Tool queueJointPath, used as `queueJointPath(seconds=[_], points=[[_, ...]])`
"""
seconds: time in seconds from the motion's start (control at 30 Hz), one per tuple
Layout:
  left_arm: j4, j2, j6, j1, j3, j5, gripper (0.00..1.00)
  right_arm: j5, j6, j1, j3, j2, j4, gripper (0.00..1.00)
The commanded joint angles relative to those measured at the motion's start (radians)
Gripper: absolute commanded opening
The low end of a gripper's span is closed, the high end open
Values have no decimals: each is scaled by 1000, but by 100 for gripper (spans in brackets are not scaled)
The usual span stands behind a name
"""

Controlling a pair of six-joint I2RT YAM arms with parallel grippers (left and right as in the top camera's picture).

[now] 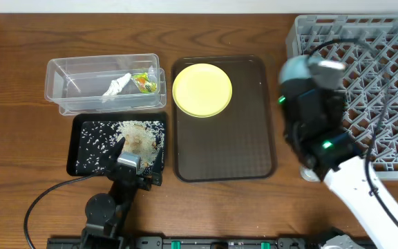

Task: Sort waste into correct bins and load items into the dishwasher rack
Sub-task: 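Grip the light-blue bowl rim with the right gripper and lift it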

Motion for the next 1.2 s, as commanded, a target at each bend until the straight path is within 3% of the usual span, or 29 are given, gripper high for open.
queueJointPath(seconds=[0.0, 0.1, 0.4, 0.53, 0.63, 1.17], points=[[-24, -8, 6, 6, -21, 18, 99, 173, -81, -101, 10, 41, 37, 1], [-24, -8, 6, 6, -21, 18, 99, 172, -145, -162, 10, 104, 137, 1], [-24, -8, 6, 6, -21, 18, 99, 173, -760, -195, 10, 397, 752, 1], [-24, -8, 6, 6, -21, 18, 99, 189, -949, -232, 10, 516, 1018, 1], [-24, -8, 6, 6, -21, 18, 99, 192, -987, -264, 10, 575, 1103, 1], [-24, -8, 6, 6, -21, 18, 99, 229, -984, -328, 10, 612, 1097, 1]])
